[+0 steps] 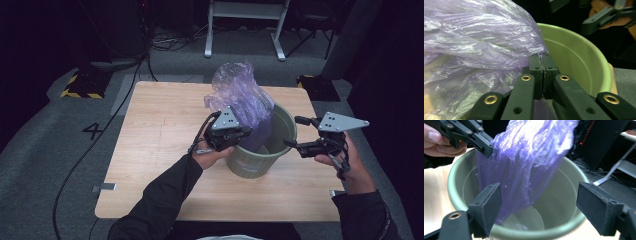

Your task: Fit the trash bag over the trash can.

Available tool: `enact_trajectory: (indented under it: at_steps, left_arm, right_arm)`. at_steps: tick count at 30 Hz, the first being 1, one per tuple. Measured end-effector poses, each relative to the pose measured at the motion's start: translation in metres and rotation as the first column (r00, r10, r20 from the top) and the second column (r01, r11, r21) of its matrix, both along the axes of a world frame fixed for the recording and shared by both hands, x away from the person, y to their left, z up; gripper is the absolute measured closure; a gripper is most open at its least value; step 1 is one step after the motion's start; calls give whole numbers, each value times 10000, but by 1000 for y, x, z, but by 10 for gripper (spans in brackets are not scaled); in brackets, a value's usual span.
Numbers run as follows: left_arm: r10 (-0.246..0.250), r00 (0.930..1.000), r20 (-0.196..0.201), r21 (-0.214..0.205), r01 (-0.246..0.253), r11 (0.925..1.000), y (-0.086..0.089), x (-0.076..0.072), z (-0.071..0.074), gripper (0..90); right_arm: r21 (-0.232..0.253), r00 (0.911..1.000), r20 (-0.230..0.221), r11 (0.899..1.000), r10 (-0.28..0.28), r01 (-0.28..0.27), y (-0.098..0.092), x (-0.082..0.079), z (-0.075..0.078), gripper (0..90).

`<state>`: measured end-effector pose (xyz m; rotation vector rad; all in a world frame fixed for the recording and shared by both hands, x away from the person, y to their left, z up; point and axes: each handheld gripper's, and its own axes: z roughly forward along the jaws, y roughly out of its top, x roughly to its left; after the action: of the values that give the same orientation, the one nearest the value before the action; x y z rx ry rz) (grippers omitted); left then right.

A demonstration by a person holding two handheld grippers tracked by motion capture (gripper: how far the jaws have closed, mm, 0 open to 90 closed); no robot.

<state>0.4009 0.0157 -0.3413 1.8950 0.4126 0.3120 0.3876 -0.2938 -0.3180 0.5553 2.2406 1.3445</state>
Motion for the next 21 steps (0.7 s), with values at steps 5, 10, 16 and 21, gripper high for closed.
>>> enact_trajectory:
  at_steps: [5,10,16,21]
  left_arm:
    - [-328,9994,55,98,327,9994,-3,-1,0,885]
    - [-437,9990,35,162,436,9989,-5,-2,-1,881]
    - [-449,9990,-1,307,449,9985,-6,-1,-3,871]
    - [-361,9993,-67,263,363,9990,-2,2,-5,855]
  right_arm:
    - [-159,9989,-391,9995,276,-282,12,9,-3,197]
    - [-270,9971,-546,9982,522,-537,22,13,-7,293]
    - [-557,9947,-534,9943,883,-913,31,13,-14,641]
    - [-890,9930,-474,9897,1084,-1123,36,13,-19,824]
